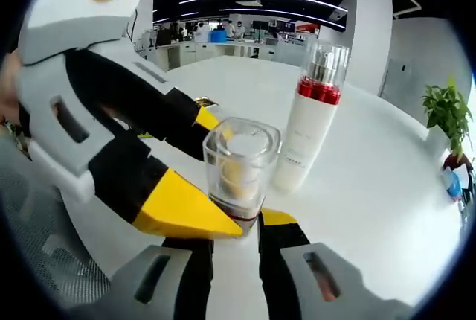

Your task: Arrange the skincare products in the storage area until every visible bottle or jar stands upright without overlapping.

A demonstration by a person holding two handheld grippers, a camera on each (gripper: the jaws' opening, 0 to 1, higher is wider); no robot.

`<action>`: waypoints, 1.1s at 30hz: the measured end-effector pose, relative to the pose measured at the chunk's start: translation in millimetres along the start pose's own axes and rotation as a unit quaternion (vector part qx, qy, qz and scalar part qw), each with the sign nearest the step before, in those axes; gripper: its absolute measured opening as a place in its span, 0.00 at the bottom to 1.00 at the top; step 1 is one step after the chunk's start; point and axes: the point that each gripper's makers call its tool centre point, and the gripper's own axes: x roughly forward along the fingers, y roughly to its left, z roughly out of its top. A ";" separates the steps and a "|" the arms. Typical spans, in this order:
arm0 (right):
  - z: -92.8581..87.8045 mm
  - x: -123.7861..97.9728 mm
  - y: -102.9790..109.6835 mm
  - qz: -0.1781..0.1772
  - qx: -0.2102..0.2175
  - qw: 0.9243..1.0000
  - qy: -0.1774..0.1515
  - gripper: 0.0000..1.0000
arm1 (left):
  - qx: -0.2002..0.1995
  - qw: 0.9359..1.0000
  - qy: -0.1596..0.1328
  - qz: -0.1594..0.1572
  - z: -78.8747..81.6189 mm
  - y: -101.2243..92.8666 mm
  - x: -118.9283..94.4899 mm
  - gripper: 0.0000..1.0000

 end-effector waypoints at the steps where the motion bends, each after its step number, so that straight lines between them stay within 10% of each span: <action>1: 0.2 0.3 -1.3 -0.001 0.000 1.000 0.000 0.22 | -0.001 1.000 0.000 0.001 0.0 0.8 -0.3 0.28; 33: 14.4 28.1 -44.7 -0.004 -0.006 1.000 0.003 0.22 | -0.075 0.997 0.013 0.033 -26.3 24.9 -25.1 0.62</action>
